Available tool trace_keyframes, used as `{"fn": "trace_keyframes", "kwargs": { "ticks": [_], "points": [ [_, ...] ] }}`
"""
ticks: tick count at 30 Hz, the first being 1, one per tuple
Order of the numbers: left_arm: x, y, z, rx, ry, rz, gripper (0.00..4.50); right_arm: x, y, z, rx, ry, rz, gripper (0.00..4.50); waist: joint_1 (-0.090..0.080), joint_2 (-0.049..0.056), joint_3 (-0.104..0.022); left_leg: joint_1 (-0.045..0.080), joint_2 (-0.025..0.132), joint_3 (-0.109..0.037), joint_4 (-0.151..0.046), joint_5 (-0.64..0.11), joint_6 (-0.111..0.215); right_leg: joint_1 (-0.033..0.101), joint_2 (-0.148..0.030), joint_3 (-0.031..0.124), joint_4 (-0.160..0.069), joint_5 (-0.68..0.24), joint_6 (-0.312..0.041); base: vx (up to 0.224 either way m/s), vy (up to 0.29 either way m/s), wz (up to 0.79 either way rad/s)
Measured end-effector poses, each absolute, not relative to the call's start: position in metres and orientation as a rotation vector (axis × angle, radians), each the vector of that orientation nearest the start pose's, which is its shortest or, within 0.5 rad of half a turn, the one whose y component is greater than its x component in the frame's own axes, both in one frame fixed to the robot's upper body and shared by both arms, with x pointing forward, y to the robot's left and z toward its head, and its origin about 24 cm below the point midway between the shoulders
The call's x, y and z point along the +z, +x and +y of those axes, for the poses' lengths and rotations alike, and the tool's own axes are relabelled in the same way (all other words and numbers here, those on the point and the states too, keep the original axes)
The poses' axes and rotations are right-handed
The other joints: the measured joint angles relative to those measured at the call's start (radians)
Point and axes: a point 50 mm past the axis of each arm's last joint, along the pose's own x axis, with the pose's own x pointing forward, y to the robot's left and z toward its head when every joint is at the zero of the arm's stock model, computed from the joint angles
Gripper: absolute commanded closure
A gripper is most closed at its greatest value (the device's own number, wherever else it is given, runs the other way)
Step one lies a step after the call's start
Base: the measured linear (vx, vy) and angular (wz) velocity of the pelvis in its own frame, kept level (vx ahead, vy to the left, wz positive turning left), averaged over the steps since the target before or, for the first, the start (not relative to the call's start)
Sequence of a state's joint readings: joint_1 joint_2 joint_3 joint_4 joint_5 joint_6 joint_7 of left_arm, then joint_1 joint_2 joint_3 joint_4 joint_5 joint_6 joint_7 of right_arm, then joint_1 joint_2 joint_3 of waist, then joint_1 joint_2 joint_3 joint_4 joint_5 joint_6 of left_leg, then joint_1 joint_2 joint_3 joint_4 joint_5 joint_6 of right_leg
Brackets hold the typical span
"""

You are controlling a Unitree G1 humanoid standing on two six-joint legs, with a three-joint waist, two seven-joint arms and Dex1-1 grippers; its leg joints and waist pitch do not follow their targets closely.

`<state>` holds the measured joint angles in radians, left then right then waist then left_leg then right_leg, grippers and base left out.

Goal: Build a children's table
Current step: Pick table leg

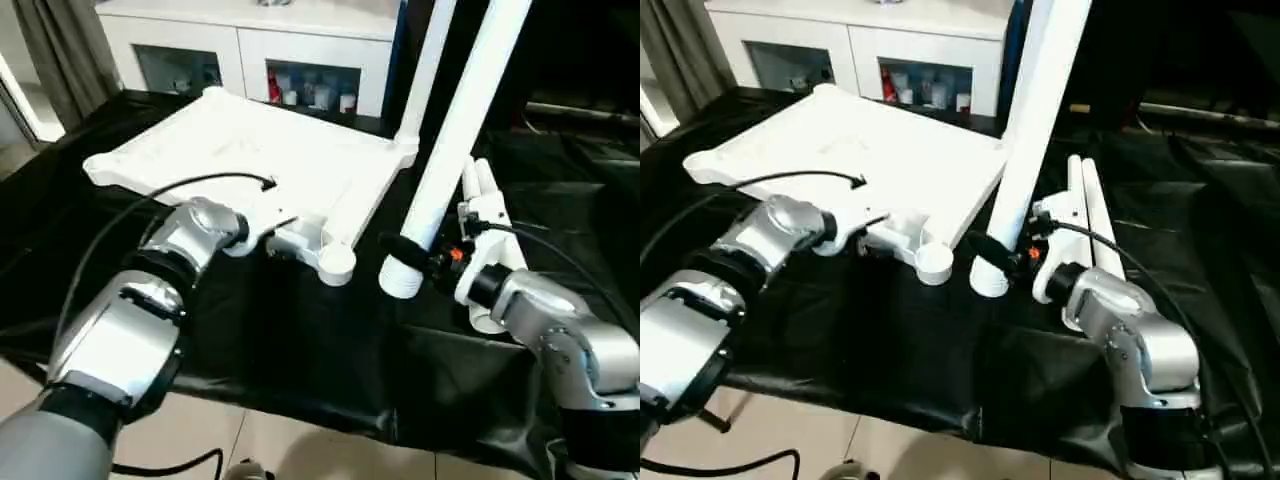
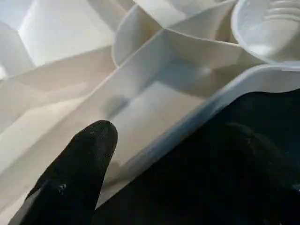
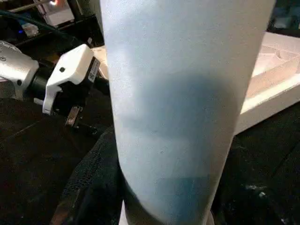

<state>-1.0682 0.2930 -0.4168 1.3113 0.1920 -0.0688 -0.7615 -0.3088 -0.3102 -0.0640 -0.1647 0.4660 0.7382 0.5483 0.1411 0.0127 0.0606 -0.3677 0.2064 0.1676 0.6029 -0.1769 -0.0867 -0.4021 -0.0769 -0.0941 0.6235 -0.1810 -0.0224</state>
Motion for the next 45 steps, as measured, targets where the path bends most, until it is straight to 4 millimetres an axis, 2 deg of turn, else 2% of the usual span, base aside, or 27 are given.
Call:
{"fn": "trace_keyframes", "kwargs": {
  "ticks": [7, 9, 13, 18, 22, 23, 25, 27, 30, 34, 38, 42, 45],
  "points": [
    [0.077, 0.383, 0.129, -0.963, 0.757, 0.539, 0.54, 0.114, 0.287, -0.154, 0.702, 0.175, 0.225, 2.58, 0.000, 0.000, 0.000, 0.000, 0.000, 0.000, 0.000, 0.000, 0.000, 0.000, 0.000, 0.000, -0.001, 0.000, 0.000, 0.000, 0.000, 0.00],
    [0.078, 0.383, 0.130, -0.986, 0.787, 0.561, 0.88, 0.115, 0.287, -0.154, 0.704, 0.172, 0.223, 2.58, 0.000, 0.000, 0.000, 0.000, 0.000, 0.000, 0.000, 0.000, 0.000, 0.000, 0.000, 0.000, -0.001, 0.000, 0.000, 0.000, 0.000, 0.00],
    [0.083, 0.383, 0.129, -1.038, 0.818, 0.608, 1.03, 0.115, 0.288, -0.154, 0.705, 0.171, 0.225, 2.58, -0.004, 0.001, -0.001, 0.000, 0.000, 0.000, 0.000, 0.000, 0.000, 0.000, 0.000, 0.000, -0.001, 0.000, 0.000, 0.000, 0.000, 0.00],
    [0.084, 0.379, 0.131, -1.119, 0.846, 0.681, 1.62, 0.115, 0.291, -0.152, 0.711, 0.162, 0.230, 2.58, -0.006, 0.008, -0.005, 0.002, 0.000, 0.001, -0.002, 0.000, 0.000, 0.002, 0.000, 0.000, -0.002, 0.000, 0.000, 0.000, 0.000, 0.00],
    [0.084, 0.375, 0.131, -1.199, 0.847, 0.739, 1.81, 0.119, 0.294, -0.150, 0.719, 0.151, 0.207, 2.58, -0.005, 0.014, -0.010, 0.003, 0.000, 0.001, -0.002, -0.001, 0.001, 0.006, 0.000, 0.000, -0.005, 0.000, 0.000, 0.000, 0.000, 0.00],
    [0.084, 0.373, 0.130, -1.233, 0.856, 0.763, 1.98, 0.118, 0.294, -0.150, 0.719, 0.145, 0.206, 2.58, -0.004, 0.017, -0.013, 0.004, 0.000, 0.001, -0.003, -0.001, 0.002, 0.008, 0.000, 0.000, -0.007, 0.000, 0.000, 0.000, 0.000, 0.00],
    [0.083, 0.370, 0.130, -1.289, 0.874, 0.804, 2.14, 0.116, 0.296, -0.150, 0.715, 0.136, 0.212, 2.58, -0.004, 0.019, -0.015, 0.008, -0.001, 0.001, -0.005, -0.001, 0.002, 0.013, 0.000, 0.000, -0.010, 0.000, 0.000, 0.000, 0.000, 0.00],
    [0.081, 0.367, 0.129, -1.335, 0.885, 0.834, 2.14, 0.114, 0.298, -0.150, 0.710, 0.131, 0.219, 2.58, -0.003, 0.020, -0.016, 0.018, -0.001, 0.002, -0.008, -0.001, 0.002, 0.018, 0.000, 0.000, -0.012, -0.001, 0.001, 0.000, 0.000, 0.00],
    [0.069, 0.360, 0.131, -1.382, 0.909, 0.872, 2.54, 0.117, 0.303, -0.149, 0.717, 0.127, 0.201, 2.58, -0.006, 0.021, -0.016, 0.018, -0.001, 0.002, -0.010, -0.001, 0.002, 0.019, 0.000, 0.000, -0.012, -0.002, 0.003, 0.000, 0.000, 0.00],
    [0.065, 0.358, 0.131, -1.374, 0.894, 0.864, 2.80, 0.120, 0.305, -0.148, 0.723, 0.124, 0.178, 2.58, -0.001, 0.023, -0.019, 0.019, -0.001, 0.002, -0.012, -0.001, 0.002, 0.019, 0.000, 0.000, -0.012, -0.002, 0.002, 0.000, 0.000, 0.00],
    [0.062, 0.358, 0.132, -1.320, 0.827, 0.852, 3.11, 0.114, 0.306, -0.146, 0.721, 0.141, 0.183, 2.58, 0.000, 0.024, -0.020, 0.019, -0.001, 0.002, -0.012, -0.001, 0.002, 0.019, 0.000, 0.000, -0.012, -0.001, 0.002, 0.000, 0.000, 0.00],
    [0.058, 0.355, 0.137, -1.301, 0.817, 0.849, 3.24, 0.111, 0.305, -0.144, 0.721, 0.149, 0.187, 2.58, -0.011, 0.032, -0.025, 0.020, -0.002, 0.003, -0.012, -0.001, 0.002, 0.020, 0.000, 0.001, -0.013, -0.004, 0.006, 0.000, 0.000, 0.00],
    [0.053, 0.352, 0.141, -1.259, 0.734, 0.868, 3.32, 0.111, 0.306, -0.144, 0.715, 0.151, 0.180, 2.58, -0.024, 0.040, -0.030, 0.020, -0.003, 0.003, -0.012, -0.001, 0.002, 0.020, -0.001, 0.002, -0.013, -0.004, 0.006, 0.000, 0.000, 0.00]
  ]
}}
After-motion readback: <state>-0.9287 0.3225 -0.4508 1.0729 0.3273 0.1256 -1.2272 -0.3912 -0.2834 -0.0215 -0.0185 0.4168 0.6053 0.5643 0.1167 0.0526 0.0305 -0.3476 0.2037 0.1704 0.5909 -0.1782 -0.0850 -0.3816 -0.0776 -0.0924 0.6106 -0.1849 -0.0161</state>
